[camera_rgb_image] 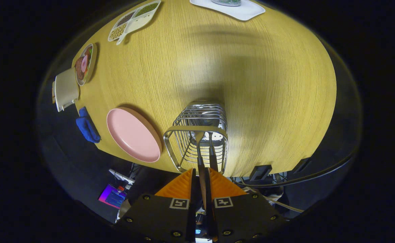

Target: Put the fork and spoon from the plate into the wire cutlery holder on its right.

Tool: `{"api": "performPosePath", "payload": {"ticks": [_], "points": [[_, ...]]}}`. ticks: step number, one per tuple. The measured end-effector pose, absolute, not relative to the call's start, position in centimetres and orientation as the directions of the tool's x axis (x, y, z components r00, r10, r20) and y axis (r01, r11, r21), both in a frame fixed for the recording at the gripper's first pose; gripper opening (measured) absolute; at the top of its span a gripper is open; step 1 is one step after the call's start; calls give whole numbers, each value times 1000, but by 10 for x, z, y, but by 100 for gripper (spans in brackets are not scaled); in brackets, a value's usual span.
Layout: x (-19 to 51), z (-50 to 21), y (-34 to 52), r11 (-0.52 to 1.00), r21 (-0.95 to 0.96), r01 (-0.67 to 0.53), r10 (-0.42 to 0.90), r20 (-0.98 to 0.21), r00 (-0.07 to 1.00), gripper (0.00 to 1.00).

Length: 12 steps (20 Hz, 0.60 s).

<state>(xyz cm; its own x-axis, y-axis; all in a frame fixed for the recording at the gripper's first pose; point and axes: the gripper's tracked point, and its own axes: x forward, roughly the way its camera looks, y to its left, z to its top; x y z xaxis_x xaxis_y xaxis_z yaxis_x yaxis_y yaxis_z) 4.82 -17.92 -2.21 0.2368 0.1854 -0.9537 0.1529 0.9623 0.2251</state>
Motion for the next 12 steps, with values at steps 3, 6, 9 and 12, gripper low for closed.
{"api": "performPosePath", "payload": {"ticks": [3,6,9,12], "points": [[46,-21,-180,963,226,146,178,-942,283,12],[43,-21,-177,967,224,119,175,-929,326,13],[42,-22,-177,973,208,100,162,-924,347,13],[39,-19,-175,971,217,100,168,-918,359,13]]}}
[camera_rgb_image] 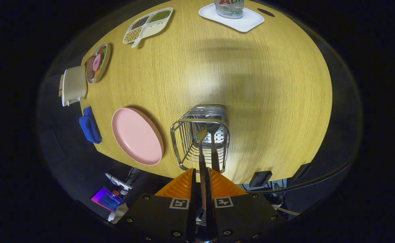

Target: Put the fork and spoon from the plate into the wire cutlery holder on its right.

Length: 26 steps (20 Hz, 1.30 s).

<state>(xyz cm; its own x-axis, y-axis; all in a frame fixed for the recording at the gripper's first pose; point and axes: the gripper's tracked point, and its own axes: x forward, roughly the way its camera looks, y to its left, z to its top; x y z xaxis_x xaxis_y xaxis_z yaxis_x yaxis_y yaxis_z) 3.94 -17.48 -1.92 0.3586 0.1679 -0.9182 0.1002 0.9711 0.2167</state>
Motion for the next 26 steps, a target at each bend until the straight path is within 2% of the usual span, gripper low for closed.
{"api": "performPosePath", "payload": {"ticks": [4,12,15,20,26], "points": [[35,-8,-166,958,269,96,207,-887,414,13],[48,36,-145,943,328,57,176,-637,750,13],[49,62,-142,947,319,40,132,-498,857,13],[46,116,-131,953,302,20,51,-225,973,12],[23,182,-135,981,178,83,-110,145,983,13]]}}
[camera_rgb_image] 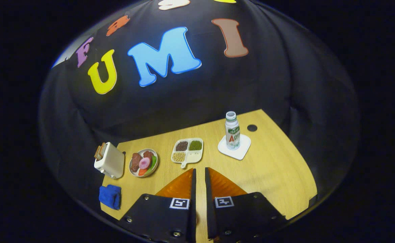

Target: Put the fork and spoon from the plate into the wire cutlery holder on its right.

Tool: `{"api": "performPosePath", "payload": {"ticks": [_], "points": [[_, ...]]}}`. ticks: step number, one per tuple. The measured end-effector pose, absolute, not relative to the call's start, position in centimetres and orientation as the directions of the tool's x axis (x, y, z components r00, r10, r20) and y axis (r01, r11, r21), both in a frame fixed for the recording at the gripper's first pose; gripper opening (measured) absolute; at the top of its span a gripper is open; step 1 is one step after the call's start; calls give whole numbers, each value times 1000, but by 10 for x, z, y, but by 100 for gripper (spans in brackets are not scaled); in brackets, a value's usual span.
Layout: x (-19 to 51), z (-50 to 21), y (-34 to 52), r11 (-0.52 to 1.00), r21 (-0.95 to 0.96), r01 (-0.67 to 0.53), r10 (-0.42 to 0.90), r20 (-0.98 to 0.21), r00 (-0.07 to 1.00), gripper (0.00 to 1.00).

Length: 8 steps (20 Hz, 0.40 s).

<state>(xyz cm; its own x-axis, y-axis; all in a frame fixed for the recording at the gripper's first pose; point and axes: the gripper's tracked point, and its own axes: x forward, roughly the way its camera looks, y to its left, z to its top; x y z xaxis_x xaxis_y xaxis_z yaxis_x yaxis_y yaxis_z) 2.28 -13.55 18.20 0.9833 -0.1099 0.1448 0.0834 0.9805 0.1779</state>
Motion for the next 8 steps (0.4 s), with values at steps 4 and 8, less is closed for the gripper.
{"api": "performPosePath", "payload": {"ticks": [4,8], "points": [[0,213,-129,986,113,122,-151,298,943,13],[-23,236,-122,985,91,150,-174,411,895,13]]}}
